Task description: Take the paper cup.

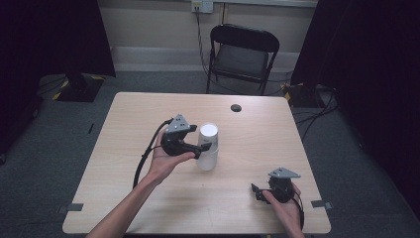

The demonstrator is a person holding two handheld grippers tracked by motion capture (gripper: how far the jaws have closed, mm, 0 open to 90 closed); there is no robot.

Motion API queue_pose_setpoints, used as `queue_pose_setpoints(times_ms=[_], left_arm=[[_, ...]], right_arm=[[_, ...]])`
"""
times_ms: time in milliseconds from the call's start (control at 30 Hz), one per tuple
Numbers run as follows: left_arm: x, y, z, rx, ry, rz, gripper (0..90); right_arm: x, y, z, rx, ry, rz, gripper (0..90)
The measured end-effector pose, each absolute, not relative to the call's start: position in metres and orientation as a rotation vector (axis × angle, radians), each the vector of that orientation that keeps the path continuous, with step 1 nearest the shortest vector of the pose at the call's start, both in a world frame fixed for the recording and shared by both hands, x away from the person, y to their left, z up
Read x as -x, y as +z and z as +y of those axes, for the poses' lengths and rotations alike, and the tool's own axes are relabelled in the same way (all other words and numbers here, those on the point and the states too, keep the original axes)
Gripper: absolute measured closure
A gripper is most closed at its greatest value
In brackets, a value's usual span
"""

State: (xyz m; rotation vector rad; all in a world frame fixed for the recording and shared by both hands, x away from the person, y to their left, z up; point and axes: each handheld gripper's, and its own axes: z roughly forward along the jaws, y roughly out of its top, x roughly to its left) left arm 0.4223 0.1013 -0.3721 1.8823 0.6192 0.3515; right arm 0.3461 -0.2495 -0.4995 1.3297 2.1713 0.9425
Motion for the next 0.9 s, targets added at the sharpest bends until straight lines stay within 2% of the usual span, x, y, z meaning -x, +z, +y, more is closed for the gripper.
queue_pose_setpoints(times_ms=[600, 900], left_arm=[[-0.440, -0.385, 0.075, -1.926, 0.347, 0.648, 17.4], [-0.443, -0.392, 0.073, -1.946, 0.360, 0.670, 21.8]], right_arm=[[-0.346, -0.499, -0.250, -1.327, 0.942, 2.171, 12.1], [-0.346, -0.499, -0.249, -1.329, 0.942, 2.170, 12.1]])
